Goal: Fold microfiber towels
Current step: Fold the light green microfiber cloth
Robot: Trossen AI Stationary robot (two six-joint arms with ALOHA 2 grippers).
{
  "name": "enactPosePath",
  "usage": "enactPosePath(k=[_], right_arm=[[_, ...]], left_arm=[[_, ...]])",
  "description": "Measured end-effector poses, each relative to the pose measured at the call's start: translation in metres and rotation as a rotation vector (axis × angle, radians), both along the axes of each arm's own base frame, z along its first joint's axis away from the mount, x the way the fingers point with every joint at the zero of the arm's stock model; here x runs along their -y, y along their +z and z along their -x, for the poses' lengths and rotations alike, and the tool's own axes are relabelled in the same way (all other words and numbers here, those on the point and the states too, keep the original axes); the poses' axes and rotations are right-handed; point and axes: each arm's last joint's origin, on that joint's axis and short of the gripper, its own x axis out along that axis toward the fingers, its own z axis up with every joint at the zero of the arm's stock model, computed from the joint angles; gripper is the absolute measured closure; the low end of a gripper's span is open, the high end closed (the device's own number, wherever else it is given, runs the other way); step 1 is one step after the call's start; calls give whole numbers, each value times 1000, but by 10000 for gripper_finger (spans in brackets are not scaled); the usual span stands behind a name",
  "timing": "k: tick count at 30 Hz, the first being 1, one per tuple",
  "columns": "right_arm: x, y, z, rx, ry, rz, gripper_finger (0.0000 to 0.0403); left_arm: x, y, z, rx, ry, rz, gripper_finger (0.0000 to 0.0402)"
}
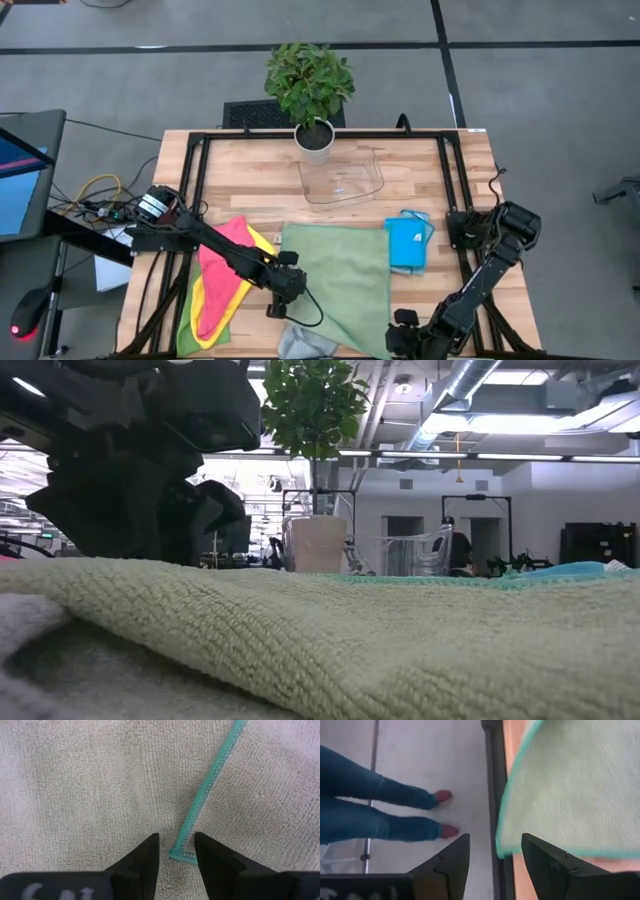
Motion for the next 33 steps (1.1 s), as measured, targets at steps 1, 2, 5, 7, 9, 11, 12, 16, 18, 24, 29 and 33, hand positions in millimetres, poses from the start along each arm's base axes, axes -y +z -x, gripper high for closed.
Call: enactPosePath(k=[1, 2, 5, 7, 9, 11, 12, 16, 18, 24, 29, 33], right_arm=[[-2, -4, -2, 7, 4, -3, 198], [-3, -9, -2, 4, 8, 9, 198], [-7, -21, -4, -43, 24, 15, 198], [-6, -24, -5, -75, 11, 49, 198], [-6, -27, -6, -72, 15, 71, 198], [-5, -30, -8, -69, 21, 83, 198], [-5, -30, -7, -72, 19, 92, 200], [1, -31, -8, -97, 3, 128, 235], [1, -31, -8, -96, 20, 140, 271], [2, -31, -8, -97, 35, 151, 387], [1, -31, -8, -103, 27, 138, 379], [1, -31, -8, -102, 30, 140, 392]], left_arm=[[0, 0, 0, 0, 0, 0, 284], [0, 0, 0, 1, 1, -1, 285], [-1, 0, 0, 1, 7, 1, 285], [-1, 0, -1, 1, 14, 2, 285], [-1, 0, -1, 4, 16, -2, 285], [-2, 0, -1, 4, 18, -2, 285], [-2, 0, -1, 3, 19, -3, 285], [-3, 0, -1, 1, 24, -2, 285], [-3, 0, -2, 1, 29, 1, 285], [-2, 0, -1, -33, 53, 64, 285], [0, 0, 0, -67, 47, 124, 285], [0, 0, 0, -64, 45, 113, 285]])
